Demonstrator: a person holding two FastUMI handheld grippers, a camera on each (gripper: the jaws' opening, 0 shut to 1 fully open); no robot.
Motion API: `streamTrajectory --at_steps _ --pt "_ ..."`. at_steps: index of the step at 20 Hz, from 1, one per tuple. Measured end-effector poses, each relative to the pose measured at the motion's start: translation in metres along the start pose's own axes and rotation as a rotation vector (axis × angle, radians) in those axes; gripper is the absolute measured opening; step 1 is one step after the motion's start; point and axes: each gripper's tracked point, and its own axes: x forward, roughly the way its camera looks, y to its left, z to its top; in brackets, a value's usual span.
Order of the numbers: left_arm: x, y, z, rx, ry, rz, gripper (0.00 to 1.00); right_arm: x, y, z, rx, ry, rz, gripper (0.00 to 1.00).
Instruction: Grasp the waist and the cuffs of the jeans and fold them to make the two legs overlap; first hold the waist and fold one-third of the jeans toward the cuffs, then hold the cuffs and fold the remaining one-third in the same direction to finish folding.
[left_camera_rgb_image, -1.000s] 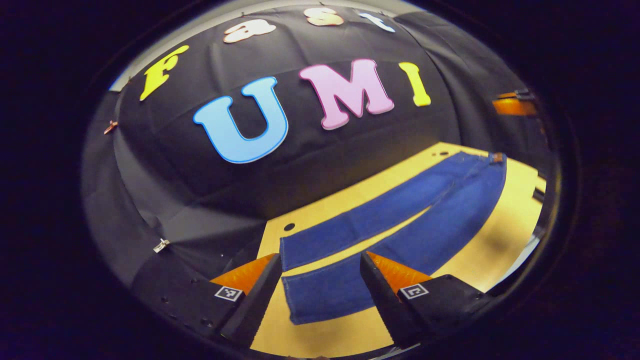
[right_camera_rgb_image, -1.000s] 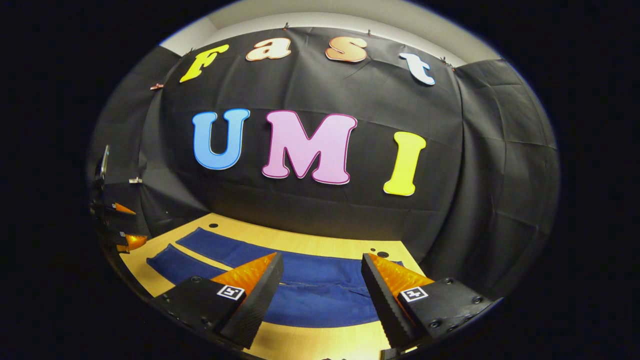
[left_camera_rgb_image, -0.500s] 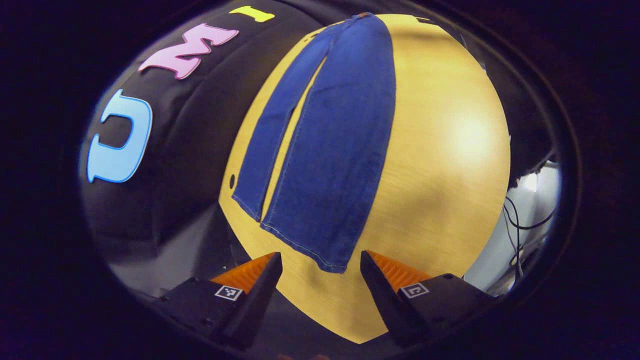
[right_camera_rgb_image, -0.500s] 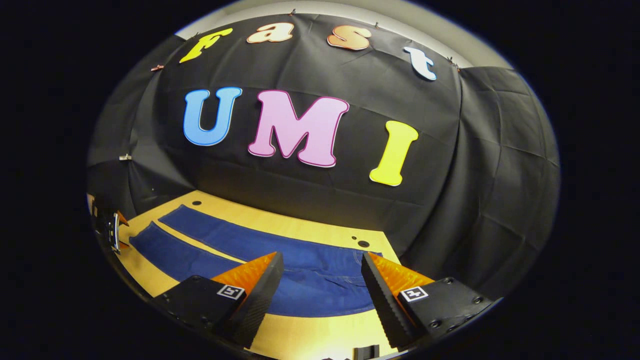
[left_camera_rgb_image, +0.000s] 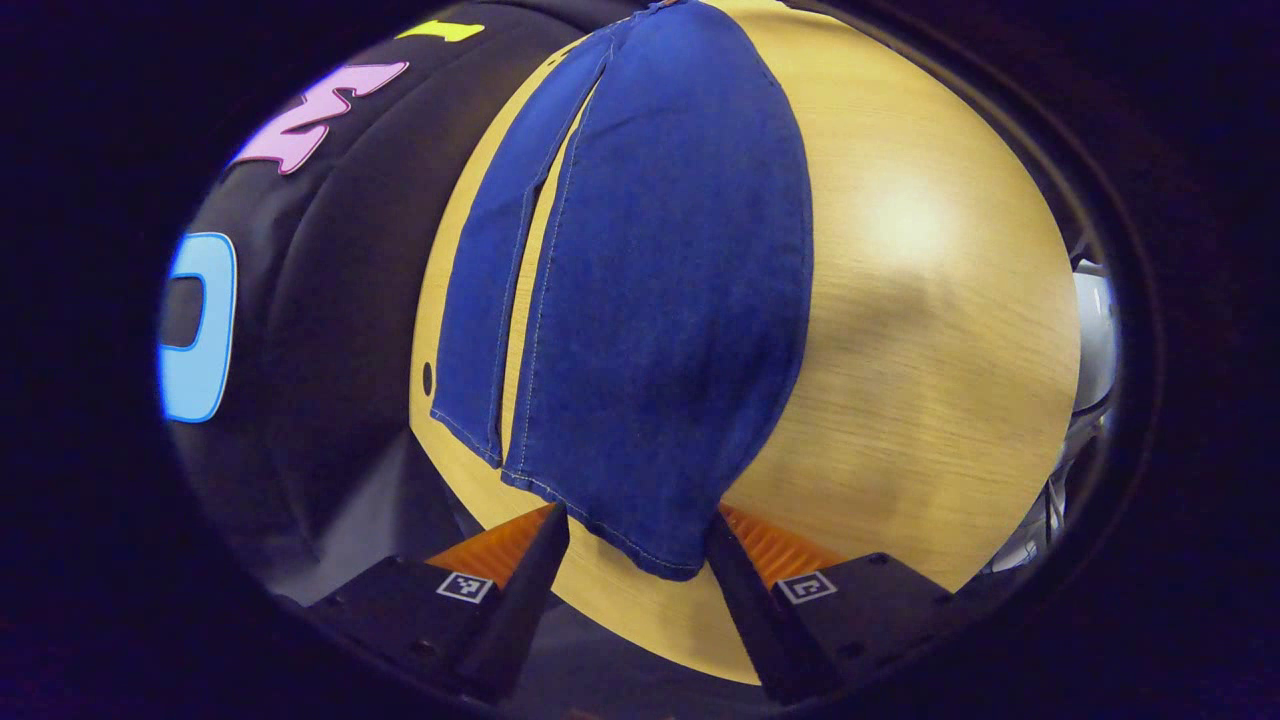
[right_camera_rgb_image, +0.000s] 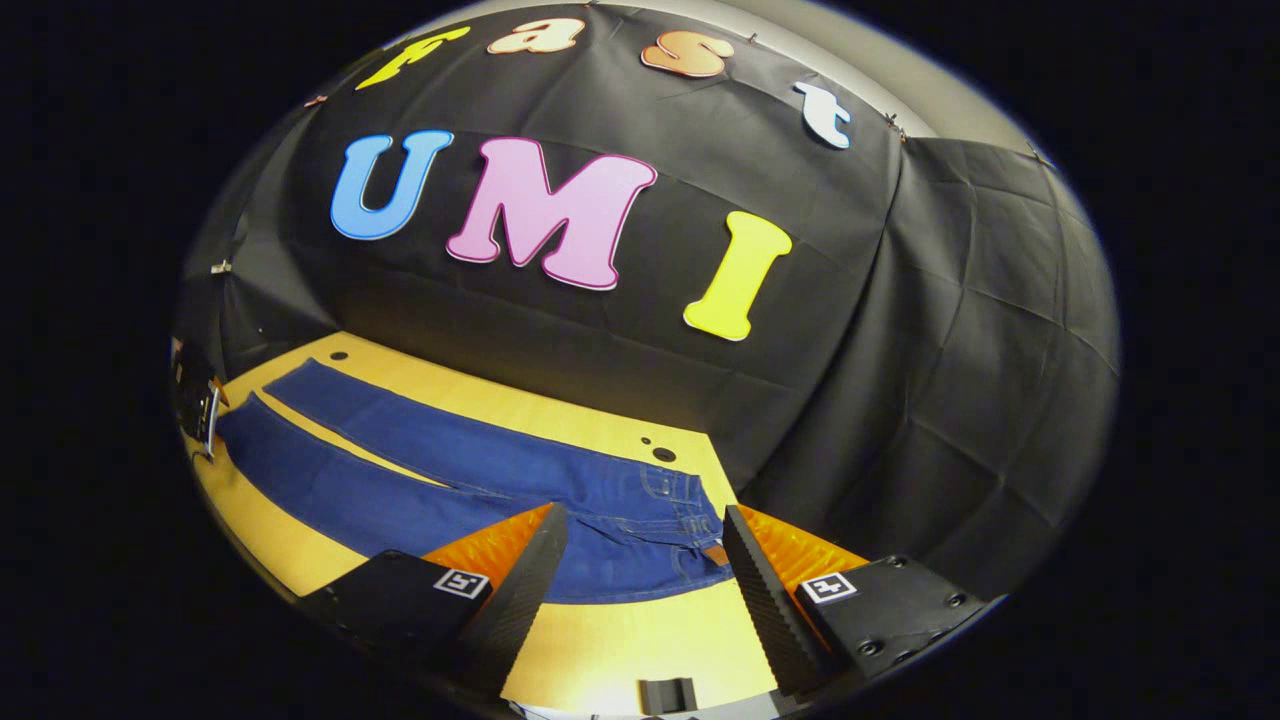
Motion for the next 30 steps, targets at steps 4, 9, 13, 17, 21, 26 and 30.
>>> streamTrajectory --at_steps 4,9,13,17,21,26,30 --pt "0.009 -0.001 0.002 -0.058 0.048 -0.077 0.55 0.016 -0.042 -0.005 -0.043 0.003 -0.067 0.96" --pt "0.016 -0.002 0.003 -0.066 0.079 -0.066 0.23 0.051 -0.086 -0.016 -0.254 -0.011 -0.077 0.96" --pt "0.012 -0.003 0.007 -0.125 0.064 -0.111 0.07 0.080 -0.117 -0.039 -0.413 0.024 -0.034 0.96" --pt "0.010 -0.005 0.008 -0.131 0.086 -0.123 0.06 0.119 -0.121 -0.083 -0.659 0.092 0.095 0.96" --pt "0.012 -0.003 0.005 -0.145 0.116 -0.089 0.06 0.151 -0.125 -0.152 -0.981 0.201 0.295 0.96" --pt "0.011 -0.007 0.003 -0.164 0.138 -0.063 0.06 0.189 -0.110 -0.237 -1.314 0.246 0.504 0.96" --pt "0.012 -0.006 0.001 -0.172 0.157 -0.047 0.06 0.209 -0.116 -0.263 -1.358 0.289 0.496 0.84"
